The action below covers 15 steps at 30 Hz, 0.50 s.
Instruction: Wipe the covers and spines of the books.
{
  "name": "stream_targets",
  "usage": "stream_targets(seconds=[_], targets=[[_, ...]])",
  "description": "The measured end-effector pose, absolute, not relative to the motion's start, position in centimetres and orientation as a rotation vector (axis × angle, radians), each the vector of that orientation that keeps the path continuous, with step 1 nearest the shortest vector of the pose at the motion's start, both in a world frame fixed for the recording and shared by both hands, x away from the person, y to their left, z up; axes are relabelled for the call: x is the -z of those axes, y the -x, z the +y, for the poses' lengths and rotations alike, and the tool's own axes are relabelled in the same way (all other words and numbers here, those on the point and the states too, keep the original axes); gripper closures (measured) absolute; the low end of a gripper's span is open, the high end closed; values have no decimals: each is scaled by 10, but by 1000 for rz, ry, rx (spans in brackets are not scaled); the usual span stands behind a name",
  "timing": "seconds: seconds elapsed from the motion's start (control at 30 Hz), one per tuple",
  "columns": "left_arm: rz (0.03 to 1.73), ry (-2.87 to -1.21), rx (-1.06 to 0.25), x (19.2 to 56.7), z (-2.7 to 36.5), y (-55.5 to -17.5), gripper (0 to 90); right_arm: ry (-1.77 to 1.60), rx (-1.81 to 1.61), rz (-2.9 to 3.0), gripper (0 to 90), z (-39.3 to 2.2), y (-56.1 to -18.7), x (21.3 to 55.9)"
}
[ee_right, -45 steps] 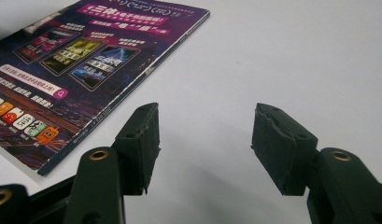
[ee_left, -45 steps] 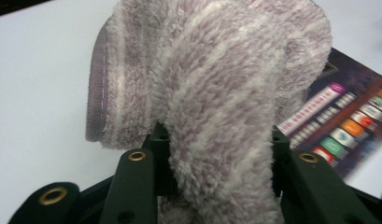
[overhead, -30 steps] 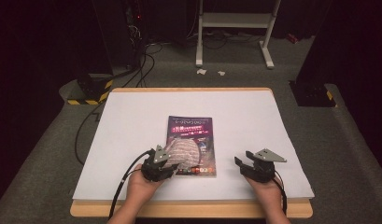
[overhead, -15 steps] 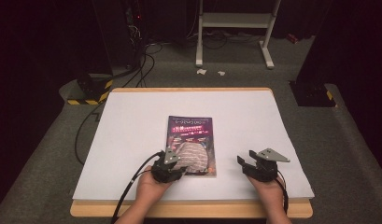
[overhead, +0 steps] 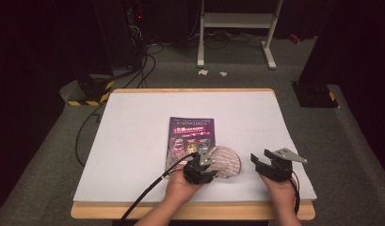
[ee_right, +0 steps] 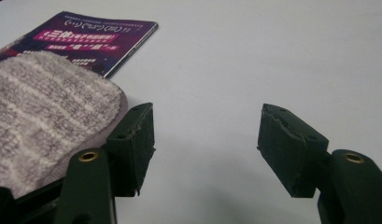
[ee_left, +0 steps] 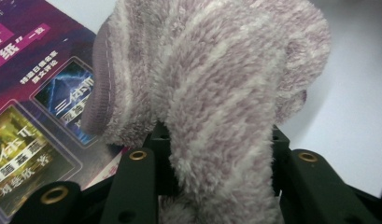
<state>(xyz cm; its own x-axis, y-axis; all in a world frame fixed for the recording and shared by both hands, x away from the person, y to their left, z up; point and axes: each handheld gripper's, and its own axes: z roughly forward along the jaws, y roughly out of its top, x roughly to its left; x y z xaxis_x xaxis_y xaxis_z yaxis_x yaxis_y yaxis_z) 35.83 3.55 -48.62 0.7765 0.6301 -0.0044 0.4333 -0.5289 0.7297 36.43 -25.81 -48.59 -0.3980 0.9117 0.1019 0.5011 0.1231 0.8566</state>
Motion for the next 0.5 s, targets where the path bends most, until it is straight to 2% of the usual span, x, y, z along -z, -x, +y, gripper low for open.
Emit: stream_targets(seconds=[0.2, 0.5], targets=[[833, -2200, -368, 486, 66, -356, 600, -1311, -1168, 1991, 372, -249, -364, 490], [1034, -2175, -476, 482, 140, -364, 600, -1274, -1142, 2020, 390, -244, -362, 490]])
